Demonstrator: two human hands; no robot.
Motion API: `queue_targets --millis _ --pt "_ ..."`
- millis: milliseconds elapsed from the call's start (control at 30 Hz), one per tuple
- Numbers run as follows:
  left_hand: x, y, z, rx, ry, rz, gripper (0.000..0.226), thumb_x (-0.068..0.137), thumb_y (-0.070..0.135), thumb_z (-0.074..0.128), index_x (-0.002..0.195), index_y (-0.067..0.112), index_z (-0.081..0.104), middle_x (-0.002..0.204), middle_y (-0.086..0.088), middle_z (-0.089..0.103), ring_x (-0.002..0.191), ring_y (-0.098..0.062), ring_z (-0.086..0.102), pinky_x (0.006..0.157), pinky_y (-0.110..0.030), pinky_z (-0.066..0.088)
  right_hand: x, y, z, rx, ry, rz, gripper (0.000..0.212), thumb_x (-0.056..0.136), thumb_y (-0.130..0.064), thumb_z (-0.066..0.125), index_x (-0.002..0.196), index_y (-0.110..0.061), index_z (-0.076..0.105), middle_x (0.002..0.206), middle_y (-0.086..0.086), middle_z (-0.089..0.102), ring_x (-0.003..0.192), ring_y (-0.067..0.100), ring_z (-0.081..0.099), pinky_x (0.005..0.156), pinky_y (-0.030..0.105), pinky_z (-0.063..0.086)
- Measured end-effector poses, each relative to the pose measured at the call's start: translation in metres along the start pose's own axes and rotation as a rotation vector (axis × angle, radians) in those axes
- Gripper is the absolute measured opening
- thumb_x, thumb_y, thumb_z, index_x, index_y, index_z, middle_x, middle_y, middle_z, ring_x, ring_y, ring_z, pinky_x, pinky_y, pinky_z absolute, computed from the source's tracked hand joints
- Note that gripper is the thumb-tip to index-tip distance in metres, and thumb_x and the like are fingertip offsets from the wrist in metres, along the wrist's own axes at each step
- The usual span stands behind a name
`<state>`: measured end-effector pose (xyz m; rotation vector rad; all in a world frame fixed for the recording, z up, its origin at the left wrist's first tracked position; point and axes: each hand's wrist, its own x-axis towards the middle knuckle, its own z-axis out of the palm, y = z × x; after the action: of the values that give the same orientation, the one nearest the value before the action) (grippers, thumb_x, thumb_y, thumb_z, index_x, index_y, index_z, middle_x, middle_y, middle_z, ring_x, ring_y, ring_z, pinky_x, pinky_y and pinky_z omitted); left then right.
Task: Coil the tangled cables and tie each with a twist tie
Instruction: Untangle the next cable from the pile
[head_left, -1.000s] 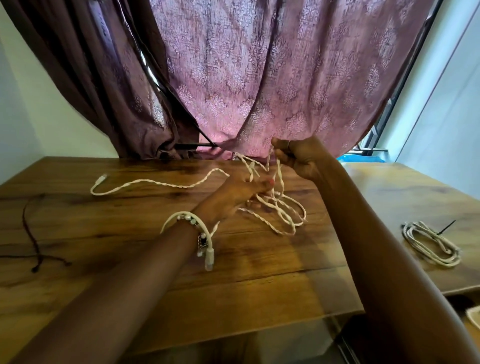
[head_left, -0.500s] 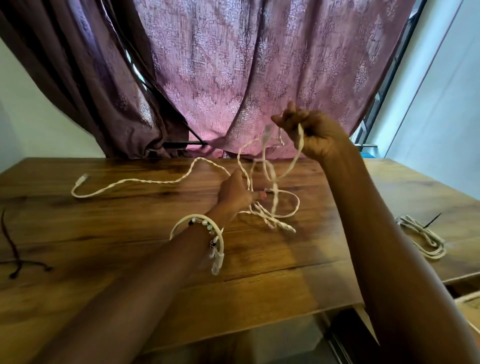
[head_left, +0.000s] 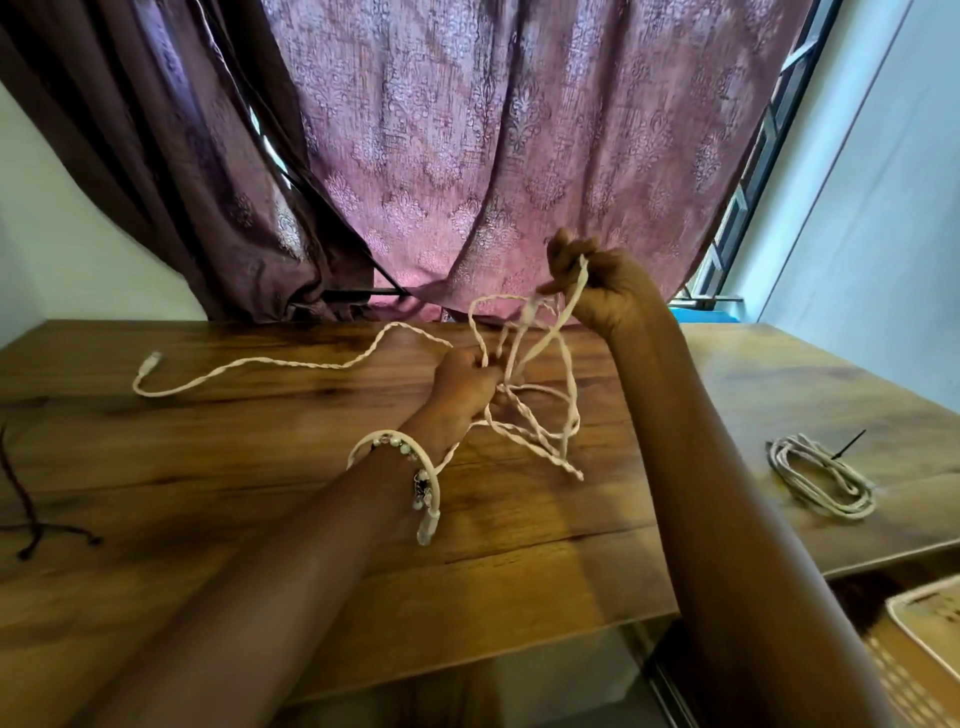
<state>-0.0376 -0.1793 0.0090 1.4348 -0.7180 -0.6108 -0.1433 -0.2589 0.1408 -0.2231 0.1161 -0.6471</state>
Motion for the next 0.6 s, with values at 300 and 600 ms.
queue_targets --millis 300,600 --pt "0.016 0.008 -0.036 0.689 0.500 0.046 0.025 0.087 0.030 0.064 0.098 0.008 0.064 0.098 -0.013 0.068 0.086 -0.031 0.066 0.064 -0.033 0.051 -0.028 0.005 -0.012 -0.273 0.041 0.105 0.026 0.092 0.009 0.030 0.115 0.016 0.038 0.096 0.049 0.049 0.028 0.021 0.050 0.022 0.020 0.033" --pt "0.009 0.000 -0.036 0.925 0.234 0.287 0.018 0.088 0.023 0.064 0.097 0.008 0.065 0.098 -0.012 0.067 0.089 -0.029 0.066 0.063 -0.032 0.044 -0.026 0.007 0.019 -0.553 -0.248 0.165 0.017 0.099 -0.011 0.036 0.113 -0.001 0.037 0.061 0.013 0.059 0.025 0.008 0.040 0.018 0.017 0.022"
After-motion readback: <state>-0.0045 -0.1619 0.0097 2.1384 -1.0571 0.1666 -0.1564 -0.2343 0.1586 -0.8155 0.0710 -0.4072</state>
